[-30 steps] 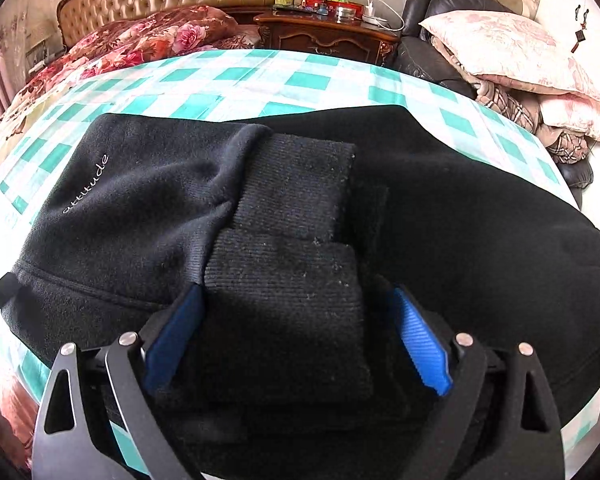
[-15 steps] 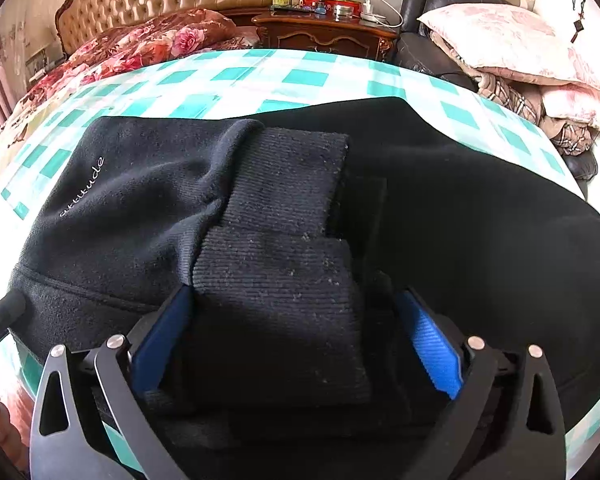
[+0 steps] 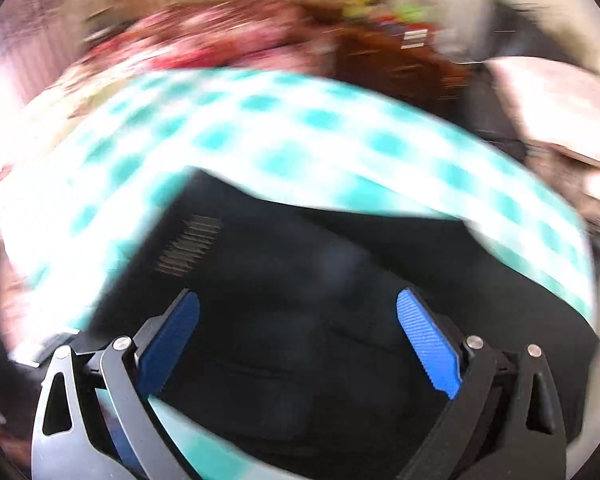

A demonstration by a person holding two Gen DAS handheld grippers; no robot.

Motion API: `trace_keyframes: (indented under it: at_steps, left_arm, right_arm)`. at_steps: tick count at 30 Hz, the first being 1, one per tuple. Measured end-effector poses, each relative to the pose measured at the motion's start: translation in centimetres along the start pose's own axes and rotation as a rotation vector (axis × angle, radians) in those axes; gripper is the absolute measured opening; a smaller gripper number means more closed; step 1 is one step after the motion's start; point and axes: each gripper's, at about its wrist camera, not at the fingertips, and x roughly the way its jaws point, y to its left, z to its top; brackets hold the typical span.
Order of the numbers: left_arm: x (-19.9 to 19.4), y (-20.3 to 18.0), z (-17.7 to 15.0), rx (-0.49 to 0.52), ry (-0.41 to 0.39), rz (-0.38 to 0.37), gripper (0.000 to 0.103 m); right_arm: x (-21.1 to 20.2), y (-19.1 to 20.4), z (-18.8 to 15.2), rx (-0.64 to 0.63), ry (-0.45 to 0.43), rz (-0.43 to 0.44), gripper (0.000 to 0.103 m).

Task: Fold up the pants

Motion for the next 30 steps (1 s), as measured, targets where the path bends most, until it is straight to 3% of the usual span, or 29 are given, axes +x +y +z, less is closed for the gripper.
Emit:
trace_keyframes:
  at_steps: [4, 9, 10, 12, 13, 16, 17, 18, 19, 21, 22, 24, 27, 30]
  left_arm:
    - [-0.1, -1.4, 0.1, 0.062, -0.018, 0.066, 0.032]
    - [-0.2, -2.6, 0.2, 0.112, -0.026, 0.115, 0.032]
    - [-0.3, -2.6, 0.2, 0.116, -0.026, 0.119, 0.032]
    - [-0.4, -3.0, 0.2, 0.127, -0.032, 0.126, 0.032]
    - [-0.5, -3.1, 0.2, 0.128, -0.036, 0.124, 0.032]
    - [-0.5, -2.5, 0.0, 0.075, -0.045, 0.102, 0.034]
    - [-0.5, -2.0, -0.1, 0.025, -0.047, 0.089, 0.041]
    - [-0.3, -1.3, -0.3, -0.025, -0.043, 0.086, 0.058]
    - [0.2, -0.6, -0.6, -0.081, -0.023, 0.083, 0.065]
    - [1.3, 0.0, -1.0, -0.129, 0.003, 0.074, 0.066]
    - [1.8, 0.1, -1.0, -0.147, 0.01, 0.061, 0.065]
    - [2.3, -0.7, -0.7, -0.136, 0.014, 0.036, 0.038]
    - [0.7, -5.1, 0.3, 0.023, -0.051, 0.103, 0.03]
    - [-1.3, -12.1, 1.4, 0.237, -0.135, 0.146, 0.029]
  right_arm:
    - [5.5, 5.3, 4.8, -0.114, 0.194, -0.009, 0.1]
    - [11.3, 9.0, 5.9, -0.194, 0.352, -0.052, 0.1]
    - [11.9, 9.1, 6.0, -0.201, 0.364, -0.075, 0.098]
    - [13.0, 9.1, 5.8, -0.225, 0.384, -0.144, 0.078]
    - [13.1, 9.2, 5.6, -0.237, 0.382, -0.159, 0.066]
    - [12.5, 9.4, 5.2, -0.269, 0.361, -0.177, 0.046]
    - [12.4, 9.4, 5.1, -0.27, 0.359, -0.176, 0.041]
    - [12.2, 9.2, 5.0, -0.266, 0.355, -0.17, 0.04]
    - [12.1, 9.0, 5.0, -0.261, 0.35, -0.163, 0.039]
    - [12.0, 9.0, 4.9, -0.251, 0.333, -0.148, 0.038]
    - [12.1, 9.1, 4.8, -0.244, 0.325, -0.14, 0.037]
    - [11.6, 8.4, 5.0, -0.211, 0.297, -0.103, 0.033]
    - [8.1, 5.7, 5.7, -0.13, 0.223, 0.016, 0.027]
    - [0.3, 0.8, 5.9, -0.07, 0.071, 0.137, 0.027]
